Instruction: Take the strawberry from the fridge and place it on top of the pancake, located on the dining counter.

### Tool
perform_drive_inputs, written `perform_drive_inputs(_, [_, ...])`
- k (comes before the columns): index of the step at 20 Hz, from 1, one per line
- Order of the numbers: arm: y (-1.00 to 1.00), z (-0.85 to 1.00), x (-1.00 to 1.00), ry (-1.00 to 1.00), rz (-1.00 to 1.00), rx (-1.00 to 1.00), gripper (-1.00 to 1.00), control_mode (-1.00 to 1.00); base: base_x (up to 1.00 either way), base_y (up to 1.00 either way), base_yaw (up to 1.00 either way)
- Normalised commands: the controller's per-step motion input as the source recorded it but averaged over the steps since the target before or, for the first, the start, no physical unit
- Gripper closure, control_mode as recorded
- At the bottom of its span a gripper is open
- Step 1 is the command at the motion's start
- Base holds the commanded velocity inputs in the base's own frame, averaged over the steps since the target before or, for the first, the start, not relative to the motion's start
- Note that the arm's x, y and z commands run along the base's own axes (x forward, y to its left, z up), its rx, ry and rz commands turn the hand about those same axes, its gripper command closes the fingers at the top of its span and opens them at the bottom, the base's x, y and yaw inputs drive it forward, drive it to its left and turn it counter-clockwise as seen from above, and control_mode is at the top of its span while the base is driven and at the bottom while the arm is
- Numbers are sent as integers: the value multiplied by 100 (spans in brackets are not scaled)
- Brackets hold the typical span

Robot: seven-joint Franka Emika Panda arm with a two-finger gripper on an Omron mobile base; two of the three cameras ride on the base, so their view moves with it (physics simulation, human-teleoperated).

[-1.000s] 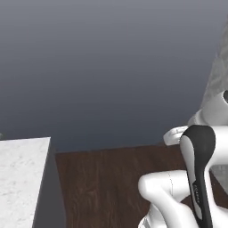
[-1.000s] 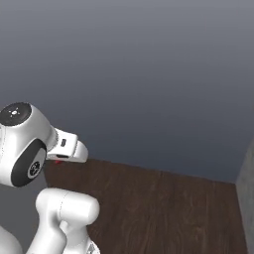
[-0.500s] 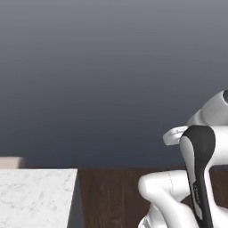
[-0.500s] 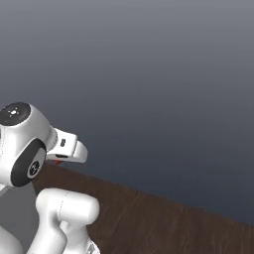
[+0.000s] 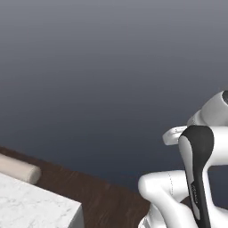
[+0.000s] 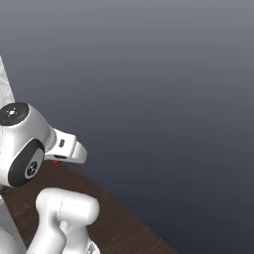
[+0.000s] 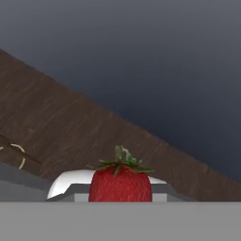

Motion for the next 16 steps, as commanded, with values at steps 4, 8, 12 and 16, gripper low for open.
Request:
perform_drive_inputs(4, [0, 0, 0, 0, 0, 0, 100, 100, 92, -35, 80])
perform_drive_inputs(8, [0, 0, 0, 0, 0, 0, 100, 100, 99, -29, 79])
perform_drive_inputs(12, [0, 0, 0, 0, 0, 0, 100, 100, 100, -31, 77])
perform_drive_inputs(16, [0, 0, 0, 0, 0, 0, 100, 100, 100, -36, 71])
